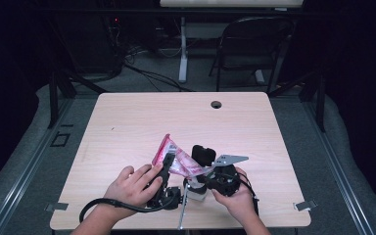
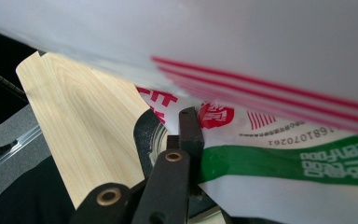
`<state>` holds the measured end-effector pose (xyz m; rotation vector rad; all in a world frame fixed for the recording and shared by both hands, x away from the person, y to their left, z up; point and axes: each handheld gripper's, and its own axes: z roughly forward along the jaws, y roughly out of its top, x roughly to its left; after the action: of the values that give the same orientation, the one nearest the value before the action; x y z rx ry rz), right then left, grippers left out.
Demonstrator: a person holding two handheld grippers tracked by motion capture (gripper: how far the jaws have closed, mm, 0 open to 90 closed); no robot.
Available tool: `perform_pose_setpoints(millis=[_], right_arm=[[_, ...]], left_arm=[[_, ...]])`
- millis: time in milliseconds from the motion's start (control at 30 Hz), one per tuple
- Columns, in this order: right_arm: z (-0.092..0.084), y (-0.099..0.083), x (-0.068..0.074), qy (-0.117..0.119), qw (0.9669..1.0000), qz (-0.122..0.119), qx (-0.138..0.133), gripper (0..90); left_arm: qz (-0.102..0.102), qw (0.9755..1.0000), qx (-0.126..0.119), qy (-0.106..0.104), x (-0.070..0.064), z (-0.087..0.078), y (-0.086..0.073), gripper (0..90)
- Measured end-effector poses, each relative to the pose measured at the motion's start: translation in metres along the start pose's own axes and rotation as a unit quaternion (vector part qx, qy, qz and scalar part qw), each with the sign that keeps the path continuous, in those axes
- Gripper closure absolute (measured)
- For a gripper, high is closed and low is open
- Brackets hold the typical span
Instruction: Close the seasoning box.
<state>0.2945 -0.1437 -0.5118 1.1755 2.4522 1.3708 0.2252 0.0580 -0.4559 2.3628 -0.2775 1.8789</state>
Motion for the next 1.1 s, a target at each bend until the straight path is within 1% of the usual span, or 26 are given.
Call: perform_pose_setpoints(millis=[133, 233, 267, 367, 600, 833, 900, 967, 1000, 1100], right_arm=[[-0.0005, 0.0002, -0.0003, 0.001, 1.0000, 0.001, 0.000, 90.0], [-0.0001, 0.0003, 0.0001, 0.000, 1.0000, 0.001, -0.001, 90.0], [0.0000, 0.0003, 0.0002, 0.000, 1.0000, 0.002, -0.002, 90.0], [0.0005, 0.0003, 0.0006, -0.001, 1.0000, 0.001, -0.001, 90.0], [0.0010, 0.0004, 0.0006, -0.002, 1.0000, 0.001, -0.001, 90.0], [0.0020, 0.0005, 0.0011, -0.003, 1.0000, 0.001, -0.001, 90.0], [0.0026, 0.0004, 0.0015, -0.002, 1.0000, 0.002, -0.003, 90.0], [0.0029, 0.0006, 0.0012, -0.001, 1.0000, 0.001, -0.002, 90.0], [0.0030, 0.0007, 0.0014, -0.001, 1.0000, 0.002, -0.001, 90.0], [0.0038, 0.0008, 0.0018, 0.000, 1.0000, 0.000, -0.002, 90.0]], left_arm=[[0.002, 1.0000, -0.002, 0.002, 0.0006, -0.0001, 0.0005, 74.4], [0.001, 1.0000, -0.001, 0.002, 0.0008, -0.0007, 0.0008, 74.4], [-0.003, 1.0000, 0.000, -0.001, 0.0003, -0.0008, 0.0006, 74.4], [0.000, 1.0000, -0.001, 0.000, 0.0005, -0.0010, 0.0005, 74.4], [-0.004, 1.0000, -0.001, -0.002, 0.0000, -0.0012, 0.0005, 74.4], [-0.003, 1.0000, -0.001, -0.002, 0.0002, -0.0013, 0.0004, 74.5], [0.000, 1.0000, -0.003, 0.001, 0.0005, -0.0014, 0.0003, 74.5], [-0.002, 1.0000, -0.001, -0.002, 0.0001, -0.0016, 0.0001, 74.5], [0.001, 1.0000, -0.002, 0.001, 0.0005, -0.0018, 0.0002, 74.5], [0.001, 1.0000, -0.002, 0.002, 0.0006, -0.0018, -0.0001, 74.5]])
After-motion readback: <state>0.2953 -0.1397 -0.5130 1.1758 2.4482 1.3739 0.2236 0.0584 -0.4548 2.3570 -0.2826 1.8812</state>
